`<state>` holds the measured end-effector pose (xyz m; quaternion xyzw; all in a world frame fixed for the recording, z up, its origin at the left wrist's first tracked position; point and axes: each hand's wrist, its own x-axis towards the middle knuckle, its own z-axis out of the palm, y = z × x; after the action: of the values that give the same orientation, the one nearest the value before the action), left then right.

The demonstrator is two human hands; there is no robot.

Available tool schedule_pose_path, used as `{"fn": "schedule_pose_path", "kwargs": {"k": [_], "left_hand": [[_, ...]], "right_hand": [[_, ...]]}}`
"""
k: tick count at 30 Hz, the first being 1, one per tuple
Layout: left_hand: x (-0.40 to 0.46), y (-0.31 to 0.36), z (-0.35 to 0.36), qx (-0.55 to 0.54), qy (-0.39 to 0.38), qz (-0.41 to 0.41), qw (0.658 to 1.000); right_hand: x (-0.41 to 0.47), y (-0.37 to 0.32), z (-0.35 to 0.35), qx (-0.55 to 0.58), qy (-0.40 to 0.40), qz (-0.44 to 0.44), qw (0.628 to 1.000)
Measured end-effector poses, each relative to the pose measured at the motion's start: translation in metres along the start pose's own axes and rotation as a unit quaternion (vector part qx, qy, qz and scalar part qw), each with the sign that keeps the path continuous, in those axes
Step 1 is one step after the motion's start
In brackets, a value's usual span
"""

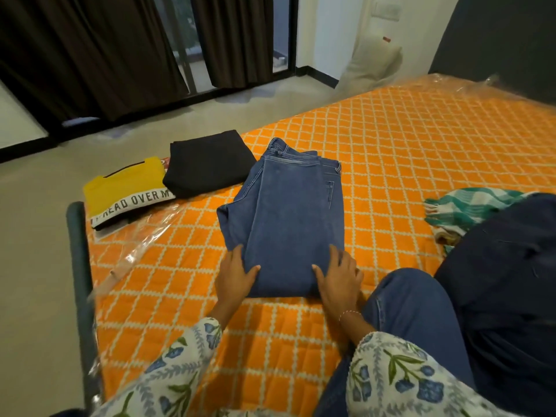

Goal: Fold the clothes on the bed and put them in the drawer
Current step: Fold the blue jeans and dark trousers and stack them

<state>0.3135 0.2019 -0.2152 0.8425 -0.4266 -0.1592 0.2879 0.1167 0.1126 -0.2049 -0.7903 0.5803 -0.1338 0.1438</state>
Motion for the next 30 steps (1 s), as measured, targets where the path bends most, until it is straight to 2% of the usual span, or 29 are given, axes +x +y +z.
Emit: {"fn": "schedule_pose_path", "kwargs": {"k": [1,2,3,4,6,9,11,14,17,19,21,23,24,25,27,30], "left_hand": [[-0.001,-0.003,0.001,0.076,0.010,0.105,0.992],[-0.001,-0.007,0.001,0.152,-0.007,0.209,0.966],[-0.001,-0.007,0.000,0.231,-0.052,0.278,0.931],[-0.002,-0.006,-0.001,0.304,-0.087,0.311,0.896],[-0.004,-0.003,0.002,0.381,-0.144,0.301,0.862],[-0.011,0.009,0.008,0.423,-0.211,0.235,0.850],[-0.014,0.019,0.007,0.437,-0.215,0.222,0.845],[-0.014,0.042,-0.005,0.424,-0.225,0.181,0.859],[-0.024,0.058,-0.018,0.438,-0.248,0.204,0.840],[-0.033,0.063,-0.022,0.455,-0.287,0.219,0.814],[-0.038,0.065,-0.026,0.444,-0.325,0.222,0.805],[-0.030,0.065,-0.030,0.394,-0.349,0.188,0.829],[-0.020,0.061,-0.028,0.357,-0.347,0.170,0.850],[-0.009,0.055,-0.025,0.314,-0.336,0.153,0.875],[0.015,0.044,-0.015,0.231,-0.271,0.134,0.925],[0.046,0.034,0.003,0.133,-0.183,0.062,0.972]], "right_hand": [[-0.001,-0.001,0.003,-0.039,-0.003,-0.097,0.995],[0.000,0.000,0.010,-0.073,-0.035,-0.185,0.979],[0.000,0.001,0.012,-0.109,-0.090,-0.245,0.959],[0.000,0.003,0.017,-0.143,-0.130,-0.281,0.940],[0.002,0.002,0.018,-0.172,-0.178,-0.316,0.916],[0.003,-0.004,0.016,-0.220,-0.248,-0.305,0.893],[0.000,-0.009,0.015,-0.226,-0.245,-0.300,0.894],[-0.007,-0.022,0.003,-0.198,-0.249,-0.254,0.913],[-0.021,-0.026,-0.013,-0.145,-0.260,-0.223,0.928],[-0.031,-0.025,-0.019,-0.148,-0.318,-0.246,0.904],[-0.034,-0.024,-0.029,-0.147,-0.419,-0.267,0.855],[-0.020,-0.025,-0.039,-0.119,-0.496,-0.242,0.825],[-0.009,-0.025,-0.040,-0.093,-0.492,-0.219,0.838],[0.003,-0.026,-0.040,-0.057,-0.457,-0.200,0.865],[0.028,-0.025,-0.033,0.021,-0.336,-0.161,0.928],[0.063,-0.018,-0.016,0.042,-0.230,-0.105,0.966]]}}
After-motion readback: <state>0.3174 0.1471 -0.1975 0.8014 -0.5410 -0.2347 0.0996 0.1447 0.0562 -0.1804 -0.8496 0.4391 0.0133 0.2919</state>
